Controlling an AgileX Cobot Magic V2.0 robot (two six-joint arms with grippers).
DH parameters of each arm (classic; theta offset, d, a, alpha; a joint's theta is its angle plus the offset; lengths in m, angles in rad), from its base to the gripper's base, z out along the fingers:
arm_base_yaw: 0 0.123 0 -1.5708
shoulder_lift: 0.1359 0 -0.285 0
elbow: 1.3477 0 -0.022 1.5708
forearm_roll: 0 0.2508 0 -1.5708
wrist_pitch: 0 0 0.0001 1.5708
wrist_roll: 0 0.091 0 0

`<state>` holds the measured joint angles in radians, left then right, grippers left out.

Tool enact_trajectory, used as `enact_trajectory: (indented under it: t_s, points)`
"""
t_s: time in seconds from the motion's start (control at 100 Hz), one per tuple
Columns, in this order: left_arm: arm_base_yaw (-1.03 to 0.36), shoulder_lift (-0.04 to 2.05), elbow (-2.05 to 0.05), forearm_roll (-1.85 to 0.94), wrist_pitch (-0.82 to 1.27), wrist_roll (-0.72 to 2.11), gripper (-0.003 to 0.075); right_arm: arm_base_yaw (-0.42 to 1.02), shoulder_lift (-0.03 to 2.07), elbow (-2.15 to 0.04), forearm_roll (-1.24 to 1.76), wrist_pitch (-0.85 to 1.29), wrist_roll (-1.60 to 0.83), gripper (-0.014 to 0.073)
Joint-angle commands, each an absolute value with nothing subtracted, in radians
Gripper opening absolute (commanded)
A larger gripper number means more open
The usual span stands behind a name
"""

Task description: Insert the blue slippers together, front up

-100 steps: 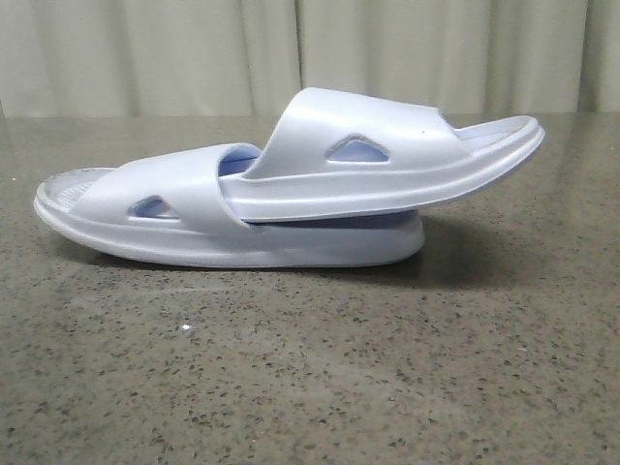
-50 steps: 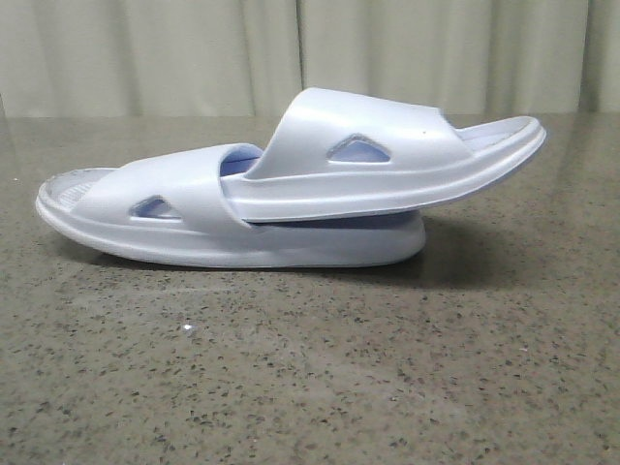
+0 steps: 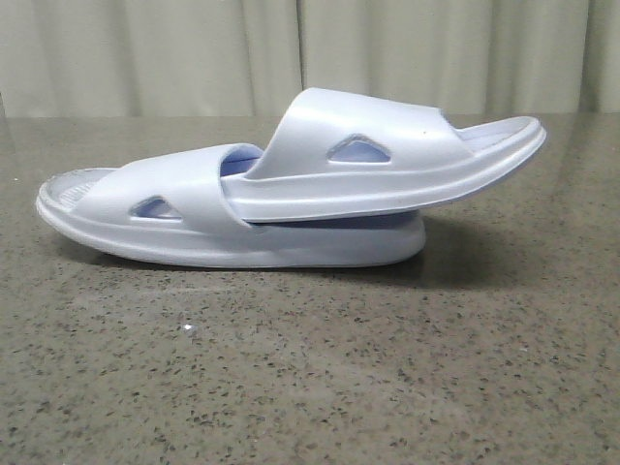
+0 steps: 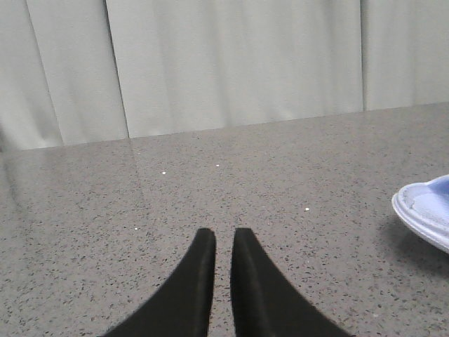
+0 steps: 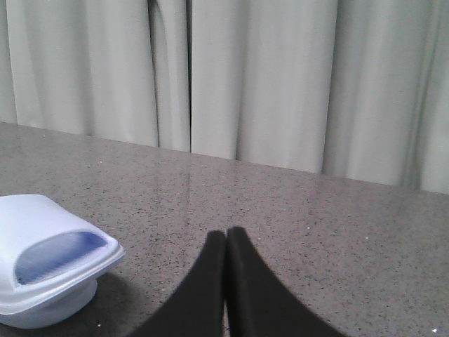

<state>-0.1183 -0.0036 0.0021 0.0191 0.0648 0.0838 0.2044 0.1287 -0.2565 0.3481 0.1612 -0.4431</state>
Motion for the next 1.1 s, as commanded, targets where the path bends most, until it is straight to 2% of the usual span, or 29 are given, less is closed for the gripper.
enact_trajectory:
  t_s: [0.0,1.09]
  points:
    - [-0.125,-0.032,0.011,0.021,-0.021,0.071,0.0016,0.2,0.137,-0.28,0.347,0.081,-0.444,-0.0107]
    - [-0.125,-0.032,0.011,-0.023,-0.021,0.071,0.0016,0.2,0.137,-0.261,0.34,0.081,-0.444,-0.0107]
